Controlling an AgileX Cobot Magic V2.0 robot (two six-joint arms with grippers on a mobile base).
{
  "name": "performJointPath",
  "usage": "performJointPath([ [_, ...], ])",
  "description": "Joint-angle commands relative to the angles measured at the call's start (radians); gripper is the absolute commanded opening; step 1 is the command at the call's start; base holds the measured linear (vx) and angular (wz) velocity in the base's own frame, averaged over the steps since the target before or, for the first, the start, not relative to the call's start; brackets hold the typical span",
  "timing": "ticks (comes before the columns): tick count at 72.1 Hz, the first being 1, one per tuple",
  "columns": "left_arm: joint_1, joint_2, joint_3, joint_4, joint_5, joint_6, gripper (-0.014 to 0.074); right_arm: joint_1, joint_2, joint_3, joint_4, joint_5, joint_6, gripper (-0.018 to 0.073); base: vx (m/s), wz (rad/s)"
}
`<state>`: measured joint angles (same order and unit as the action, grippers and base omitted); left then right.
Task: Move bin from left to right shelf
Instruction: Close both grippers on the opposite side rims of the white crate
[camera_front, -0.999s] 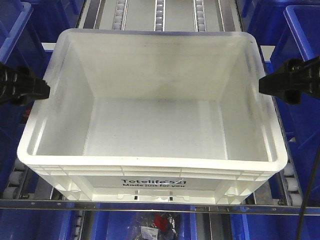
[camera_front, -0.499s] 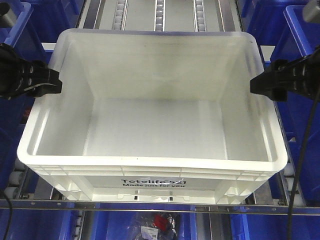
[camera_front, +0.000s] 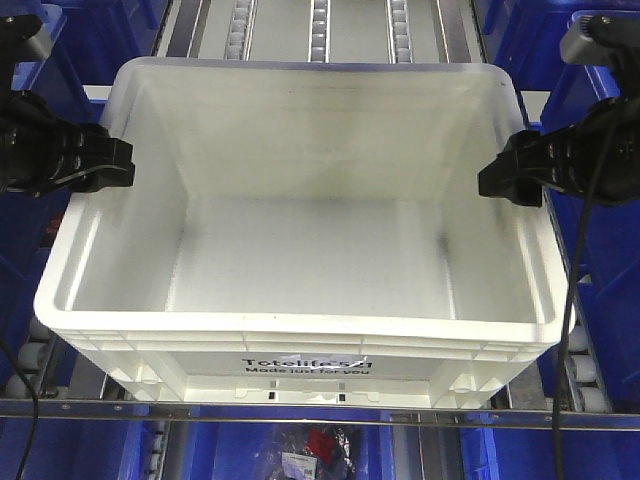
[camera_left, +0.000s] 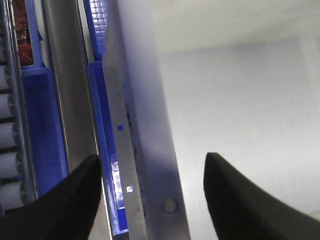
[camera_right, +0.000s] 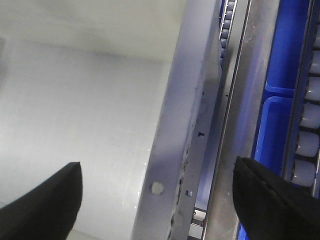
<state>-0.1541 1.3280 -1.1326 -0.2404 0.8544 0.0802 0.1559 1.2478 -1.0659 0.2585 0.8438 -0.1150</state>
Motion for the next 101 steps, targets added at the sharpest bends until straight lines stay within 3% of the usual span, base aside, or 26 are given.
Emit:
performJointPath([
  [1,-0.007,-0.015,-0.033,-0.025,-0.059,-0.001,0.0433,-0.001,0.001,-0.032,0.014,-0.054,-0.006,0.0585,0.00,0.00],
  [83,-0.007,0.064,-0.033,-0.027,-0.107,-0.001,0.0428,-0.001,0.135,-0.032,0.024,-0.111,-0.026,0.0578,0.00,0.00],
  [92,-0.007,0.064,-0.033,-0.033,-0.114,0.017,0.0356,-0.001,0.135,-0.032,0.036,-0.116,-0.026,0.0501,0.00,0.00],
  [101,-0.007,0.064,-0.033,-0.076,-0.115,0.061,0.0172,-0.001,0.135,-0.032,0.047,-0.121,-0.027,0.0334,0.00,0.00],
])
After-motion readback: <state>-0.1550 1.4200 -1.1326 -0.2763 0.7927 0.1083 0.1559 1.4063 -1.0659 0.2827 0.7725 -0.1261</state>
